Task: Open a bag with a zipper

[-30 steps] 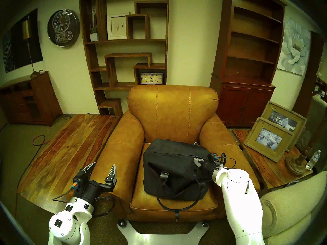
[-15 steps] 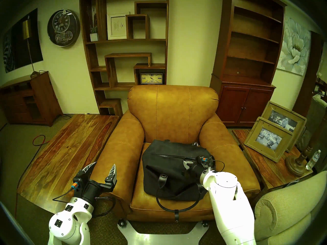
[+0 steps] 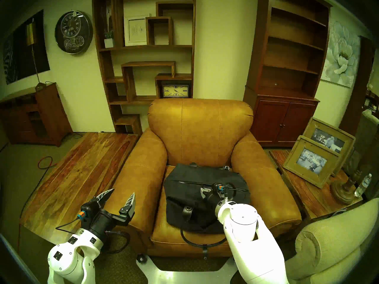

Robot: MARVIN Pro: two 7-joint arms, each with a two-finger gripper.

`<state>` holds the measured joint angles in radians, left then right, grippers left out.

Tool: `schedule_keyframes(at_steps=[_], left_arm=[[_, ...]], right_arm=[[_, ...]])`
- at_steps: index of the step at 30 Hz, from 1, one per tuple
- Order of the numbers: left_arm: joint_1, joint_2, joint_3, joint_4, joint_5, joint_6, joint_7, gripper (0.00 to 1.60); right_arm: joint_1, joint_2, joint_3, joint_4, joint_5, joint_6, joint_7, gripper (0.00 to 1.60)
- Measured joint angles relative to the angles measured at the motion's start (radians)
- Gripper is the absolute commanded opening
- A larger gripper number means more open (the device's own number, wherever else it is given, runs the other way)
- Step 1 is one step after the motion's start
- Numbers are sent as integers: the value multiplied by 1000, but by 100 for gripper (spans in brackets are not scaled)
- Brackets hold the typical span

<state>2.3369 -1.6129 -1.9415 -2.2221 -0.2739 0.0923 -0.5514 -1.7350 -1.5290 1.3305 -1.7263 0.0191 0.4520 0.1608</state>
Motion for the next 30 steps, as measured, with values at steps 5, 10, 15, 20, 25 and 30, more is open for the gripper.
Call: schedule_keyframes(at_steps=[5,10,15,20,25,30], left_arm=[[13,27,-28,1,-28,48,-55,160],[15,52,-49,13,-49,83,-99,160],[9,83,-75,35,-69,107,-153,160],[15,114,-102,55,-88,117,-222,160],[27,130,-119,72,-97,112,-268,160],[36,139,-131,86,-104,101,-297,160]], right_arm=[[38,7,-49,16,20,26,-44,0],[77,7,-92,36,48,49,-81,0],[120,6,-141,59,76,73,-116,0],[164,3,-185,89,102,94,-149,0],[206,-4,-220,119,131,112,-179,0],[247,-13,-251,149,156,131,-203,0]])
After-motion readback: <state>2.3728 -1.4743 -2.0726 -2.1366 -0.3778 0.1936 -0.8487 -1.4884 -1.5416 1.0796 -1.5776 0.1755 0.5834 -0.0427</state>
